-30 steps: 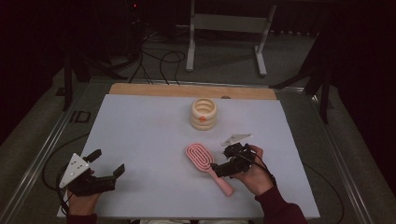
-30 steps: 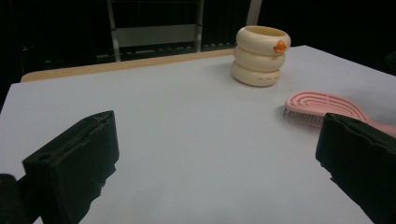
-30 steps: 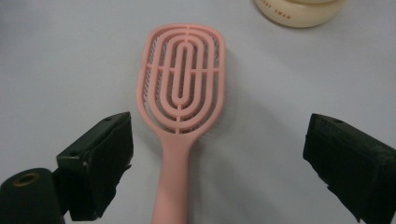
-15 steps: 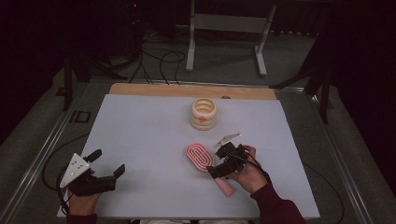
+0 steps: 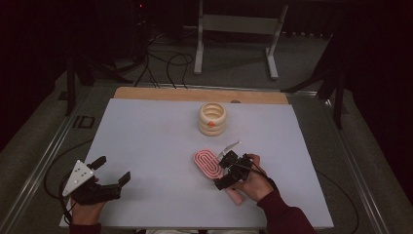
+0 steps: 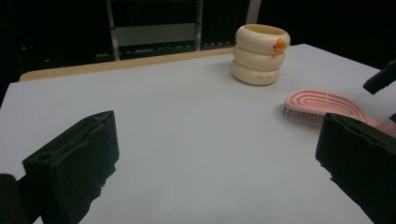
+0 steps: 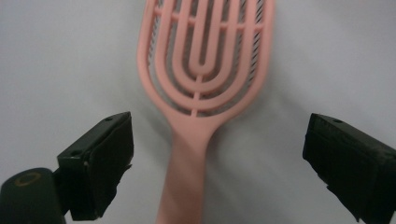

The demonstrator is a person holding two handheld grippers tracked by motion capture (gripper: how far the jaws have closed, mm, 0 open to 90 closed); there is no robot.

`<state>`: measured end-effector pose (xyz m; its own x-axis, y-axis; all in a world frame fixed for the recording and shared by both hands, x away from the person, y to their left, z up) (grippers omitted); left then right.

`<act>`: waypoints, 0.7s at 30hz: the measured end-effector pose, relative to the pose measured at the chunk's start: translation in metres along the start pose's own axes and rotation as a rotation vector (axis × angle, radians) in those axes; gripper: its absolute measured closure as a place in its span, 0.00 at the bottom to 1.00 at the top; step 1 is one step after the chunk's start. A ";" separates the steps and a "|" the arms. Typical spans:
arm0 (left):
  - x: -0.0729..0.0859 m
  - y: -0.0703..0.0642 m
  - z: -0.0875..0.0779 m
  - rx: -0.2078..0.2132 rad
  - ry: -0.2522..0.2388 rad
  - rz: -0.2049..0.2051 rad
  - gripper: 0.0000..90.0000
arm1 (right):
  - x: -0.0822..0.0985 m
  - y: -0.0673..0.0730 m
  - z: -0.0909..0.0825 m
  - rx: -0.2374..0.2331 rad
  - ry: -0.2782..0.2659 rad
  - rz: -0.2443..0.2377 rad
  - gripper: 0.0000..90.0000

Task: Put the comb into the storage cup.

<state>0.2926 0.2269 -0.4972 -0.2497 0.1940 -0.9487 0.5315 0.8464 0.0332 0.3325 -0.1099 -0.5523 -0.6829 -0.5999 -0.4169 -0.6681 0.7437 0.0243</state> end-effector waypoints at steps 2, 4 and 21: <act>0.000 0.000 0.000 0.000 0.000 -0.002 0.00 | 0.004 0.001 0.003 0.001 0.029 -0.009 0.11; 0.000 0.000 0.000 0.001 0.002 -0.003 0.00 | 0.006 0.003 0.006 -0.003 0.045 0.003 0.11; 0.001 0.000 0.001 0.001 0.002 -0.001 0.00 | 0.018 0.006 0.023 0.001 0.144 0.005 0.32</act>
<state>0.2928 0.2265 -0.4978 -0.2521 0.1943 -0.9480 0.5324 0.8459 0.0318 0.3231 -0.1090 -0.5805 -0.7215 -0.6325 -0.2817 -0.6646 0.7468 0.0252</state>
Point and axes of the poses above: each handheld gripper's, and its own axes: z roughly forward along the jaws, x roughly out of its underside, y roughly to its left, the point moved 9 cm from there along z, roughly forward along the jaws, and after that the axes turned 6 degrees about z, right-handed, at the moved point
